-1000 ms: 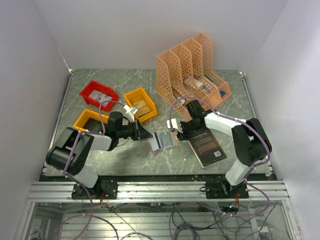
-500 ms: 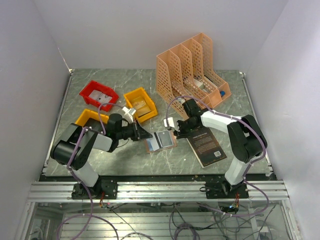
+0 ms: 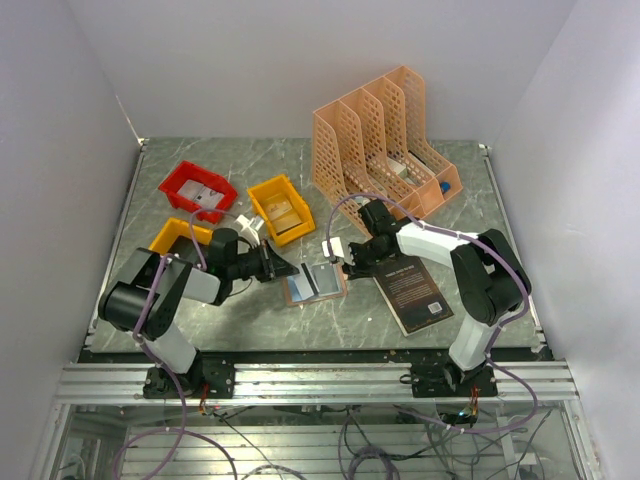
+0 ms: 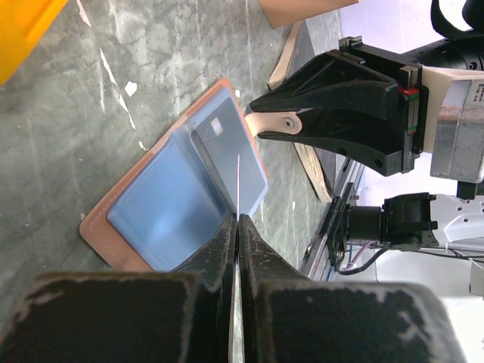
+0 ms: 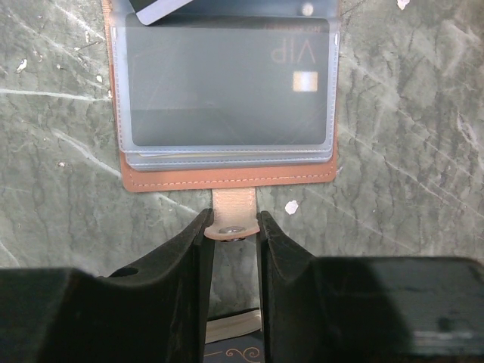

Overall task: Put the credit cards into the card holder
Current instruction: Insert the credit card into the card holder.

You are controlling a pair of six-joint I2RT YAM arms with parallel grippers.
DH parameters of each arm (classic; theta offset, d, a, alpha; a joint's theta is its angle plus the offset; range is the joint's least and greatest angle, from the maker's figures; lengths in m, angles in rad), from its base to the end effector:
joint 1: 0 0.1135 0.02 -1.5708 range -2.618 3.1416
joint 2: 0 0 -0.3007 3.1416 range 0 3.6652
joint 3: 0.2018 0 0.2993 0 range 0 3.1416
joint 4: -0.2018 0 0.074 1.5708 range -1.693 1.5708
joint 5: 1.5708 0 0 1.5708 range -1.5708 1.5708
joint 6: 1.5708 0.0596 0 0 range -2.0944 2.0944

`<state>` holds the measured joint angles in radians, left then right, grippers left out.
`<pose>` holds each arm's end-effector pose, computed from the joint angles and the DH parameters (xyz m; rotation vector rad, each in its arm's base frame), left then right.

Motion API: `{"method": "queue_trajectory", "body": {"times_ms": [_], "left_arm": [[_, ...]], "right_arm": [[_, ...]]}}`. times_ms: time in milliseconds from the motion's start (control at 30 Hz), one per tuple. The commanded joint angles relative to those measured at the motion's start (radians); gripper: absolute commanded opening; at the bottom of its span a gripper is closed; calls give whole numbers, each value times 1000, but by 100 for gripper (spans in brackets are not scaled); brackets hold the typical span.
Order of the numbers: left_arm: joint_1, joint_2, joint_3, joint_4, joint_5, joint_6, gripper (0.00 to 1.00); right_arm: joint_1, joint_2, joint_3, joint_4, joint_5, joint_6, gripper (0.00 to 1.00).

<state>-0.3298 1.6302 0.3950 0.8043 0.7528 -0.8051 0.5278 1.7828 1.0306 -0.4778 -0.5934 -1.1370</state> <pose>0.2686 -0.1350 0.1075 0.0229 2.1913 -1.4398 0.3112 0.2200 0.1346 -1.9977 1.6349 0.6188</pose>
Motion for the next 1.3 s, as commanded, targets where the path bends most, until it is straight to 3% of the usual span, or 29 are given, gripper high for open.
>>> {"method": "queue_trajectory", "body": {"times_ms": [0, 233, 533, 900, 1267], "left_arm": [[21, 6, -12, 34, 5, 8, 7], [40, -25, -5, -25, 5, 35, 7], [40, 34, -47, 236, 53, -109, 7], [41, 26, -10, 30, 10, 5, 7], [35, 38, -22, 85, 14, -32, 7]], "right_arm": [[8, 23, 9, -4, 0, 3, 23], [10, 26, 14, -11, -5, 1, 22], [14, 26, 14, -12, 0, -1, 22], [17, 29, 17, -14, 3, 1, 21], [21, 33, 19, -17, 4, 1, 21]]}}
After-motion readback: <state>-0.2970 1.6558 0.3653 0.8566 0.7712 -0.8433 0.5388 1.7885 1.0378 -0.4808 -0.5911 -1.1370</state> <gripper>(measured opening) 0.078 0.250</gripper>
